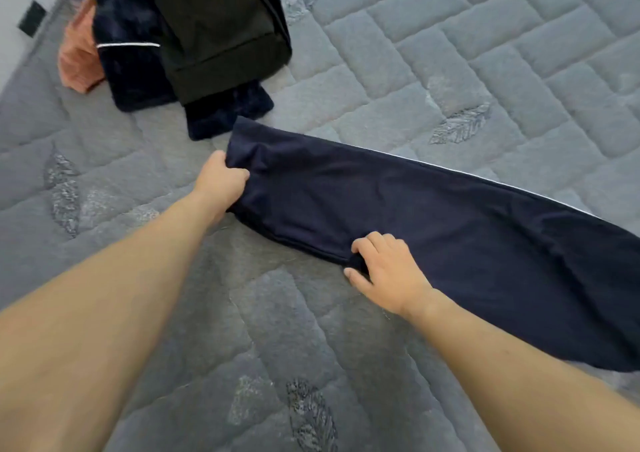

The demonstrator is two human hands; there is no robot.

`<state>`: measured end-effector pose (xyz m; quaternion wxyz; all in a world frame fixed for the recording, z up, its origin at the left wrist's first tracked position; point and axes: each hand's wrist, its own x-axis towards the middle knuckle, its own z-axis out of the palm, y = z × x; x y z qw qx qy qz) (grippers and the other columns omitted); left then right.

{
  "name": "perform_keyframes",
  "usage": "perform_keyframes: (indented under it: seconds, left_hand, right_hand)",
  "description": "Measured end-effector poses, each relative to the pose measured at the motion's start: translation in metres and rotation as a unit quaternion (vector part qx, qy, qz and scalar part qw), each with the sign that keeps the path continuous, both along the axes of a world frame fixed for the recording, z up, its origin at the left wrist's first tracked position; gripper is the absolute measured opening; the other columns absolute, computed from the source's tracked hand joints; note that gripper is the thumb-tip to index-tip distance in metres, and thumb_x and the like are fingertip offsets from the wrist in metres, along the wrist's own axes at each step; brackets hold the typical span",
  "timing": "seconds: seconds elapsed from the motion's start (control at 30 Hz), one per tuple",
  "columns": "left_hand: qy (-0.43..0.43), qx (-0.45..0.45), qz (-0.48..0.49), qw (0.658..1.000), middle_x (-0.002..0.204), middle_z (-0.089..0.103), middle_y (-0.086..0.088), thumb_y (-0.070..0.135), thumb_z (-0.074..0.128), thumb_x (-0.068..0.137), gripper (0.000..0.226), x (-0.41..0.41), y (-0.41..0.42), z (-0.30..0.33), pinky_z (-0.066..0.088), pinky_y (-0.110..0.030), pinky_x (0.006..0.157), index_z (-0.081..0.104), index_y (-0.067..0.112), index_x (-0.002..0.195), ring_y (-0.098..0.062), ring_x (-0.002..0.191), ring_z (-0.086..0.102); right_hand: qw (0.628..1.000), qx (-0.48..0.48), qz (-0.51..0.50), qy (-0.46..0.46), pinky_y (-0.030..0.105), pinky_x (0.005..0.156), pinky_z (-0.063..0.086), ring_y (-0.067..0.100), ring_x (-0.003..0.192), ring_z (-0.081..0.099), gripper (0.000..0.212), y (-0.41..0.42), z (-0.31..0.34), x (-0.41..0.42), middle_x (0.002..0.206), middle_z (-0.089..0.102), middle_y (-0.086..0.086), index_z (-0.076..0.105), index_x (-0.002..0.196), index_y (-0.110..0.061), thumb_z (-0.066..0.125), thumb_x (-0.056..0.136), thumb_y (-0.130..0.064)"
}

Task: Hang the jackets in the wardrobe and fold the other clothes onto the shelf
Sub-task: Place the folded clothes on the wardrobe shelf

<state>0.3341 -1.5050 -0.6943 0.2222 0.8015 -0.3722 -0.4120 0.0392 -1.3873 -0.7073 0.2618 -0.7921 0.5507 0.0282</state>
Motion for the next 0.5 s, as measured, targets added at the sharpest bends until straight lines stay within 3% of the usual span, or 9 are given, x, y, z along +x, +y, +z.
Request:
perform_keyframes:
  seconds: [0.07, 0.13, 0.2, 0.3, 0.37, 0.5]
  left_hand:
    - [0.131, 0.003, 0.109, 0.985, 0.107, 0.070, -0.010, 0.014, 0.060, 0.083, 0.032, -0.025, 0.005, 0.017, 0.056, -0.034, 0.068, 0.058, 0.013, 0.115, -0.023, 0.082, 0.067]
    - [0.252, 0.027, 0.166, 0.953, 0.104, 0.073, -0.004, 0.022, 0.057, 0.080, 0.041, -0.059, 0.011, 0.038, 0.051, -0.030, 0.065, 0.063, 0.015, 0.120, -0.021, 0.078, 0.068]
    - [0.295, 0.039, 0.168, 0.940, 0.096, 0.074, 0.000, 0.026, 0.054, 0.077, 0.041, -0.102, 0.016, 0.056, 0.048, -0.028, 0.065, 0.066, 0.018, 0.115, -0.020, 0.073, 0.067]
    - [0.326, 0.068, 0.124, 0.935, 0.090, 0.074, -0.002, 0.027, 0.055, 0.074, 0.035, -0.180, 0.031, 0.076, 0.051, -0.030, 0.065, 0.068, 0.017, 0.106, -0.022, 0.069, 0.069]
    - [0.337, 0.094, 0.075, 0.934, 0.090, 0.074, -0.005, 0.024, 0.056, 0.075, 0.034, -0.235, 0.046, 0.085, 0.053, -0.029, 0.060, 0.067, 0.017, 0.106, -0.024, 0.068, 0.069]
    - [0.344, 0.090, 0.013, 0.935, 0.083, 0.072, -0.005, 0.015, 0.057, 0.077, 0.027, -0.335, 0.074, 0.093, 0.054, -0.032, 0.056, 0.065, 0.025, 0.101, -0.023, 0.064, 0.069]
  right_hand:
    - [0.988, -0.147, -0.047, 0.019, 0.042, 0.088, 0.039, 0.027, 0.102, 0.053, 0.036, 0.022, 0.004, -0.042, 0.118, 0.057, 0.004, 0.061, 0.116, -0.016, 0.049, 0.092, -0.039]
    - [0.966, -0.182, -0.160, 0.087, 0.048, 0.100, 0.034, 0.032, 0.118, 0.048, 0.045, 0.042, 0.007, -0.101, 0.137, 0.050, 0.012, 0.058, 0.128, -0.014, 0.043, 0.094, -0.039]
    - [0.938, -0.101, -0.282, 0.175, 0.054, 0.112, 0.020, 0.037, 0.136, 0.034, 0.056, 0.060, 0.007, -0.167, 0.153, 0.034, 0.016, 0.045, 0.144, -0.015, 0.036, 0.096, -0.043]
    - [0.880, 0.098, -0.374, 0.276, 0.059, 0.117, -0.001, 0.037, 0.149, 0.001, 0.069, 0.081, 0.002, -0.255, 0.164, 0.000, 0.011, 0.006, 0.157, -0.032, 0.012, 0.095, -0.062]
    - [0.862, 0.140, -0.419, 0.247, 0.059, 0.117, -0.005, 0.035, 0.149, -0.006, 0.072, 0.084, 0.006, -0.299, 0.164, -0.009, 0.006, -0.006, 0.155, -0.038, 0.009, 0.092, -0.069]
    - [0.838, 0.171, -0.493, 0.161, 0.060, 0.117, 0.000, 0.033, 0.150, -0.006, 0.067, 0.074, 0.026, -0.382, 0.164, -0.010, 0.001, 0.001, 0.154, -0.041, 0.016, 0.094, -0.068]
